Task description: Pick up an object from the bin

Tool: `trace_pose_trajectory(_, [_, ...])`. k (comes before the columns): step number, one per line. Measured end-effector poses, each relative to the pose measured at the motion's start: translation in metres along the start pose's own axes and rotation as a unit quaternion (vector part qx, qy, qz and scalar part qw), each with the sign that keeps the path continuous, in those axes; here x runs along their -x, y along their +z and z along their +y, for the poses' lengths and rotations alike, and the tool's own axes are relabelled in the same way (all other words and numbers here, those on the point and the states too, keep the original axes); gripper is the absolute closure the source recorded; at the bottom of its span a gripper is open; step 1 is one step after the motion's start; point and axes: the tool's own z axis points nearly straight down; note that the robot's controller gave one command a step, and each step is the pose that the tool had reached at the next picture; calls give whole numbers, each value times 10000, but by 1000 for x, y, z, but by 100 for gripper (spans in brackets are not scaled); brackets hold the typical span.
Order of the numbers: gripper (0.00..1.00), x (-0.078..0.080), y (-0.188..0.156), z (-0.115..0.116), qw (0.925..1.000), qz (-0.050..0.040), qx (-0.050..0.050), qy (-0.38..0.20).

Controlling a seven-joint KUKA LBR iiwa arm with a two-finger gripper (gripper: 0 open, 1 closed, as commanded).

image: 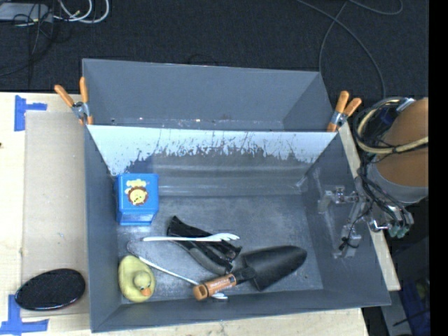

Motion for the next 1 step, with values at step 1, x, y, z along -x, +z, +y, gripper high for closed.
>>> trace_pose_trajectory(1, [0,0,0,0,10000,0,0,-1])
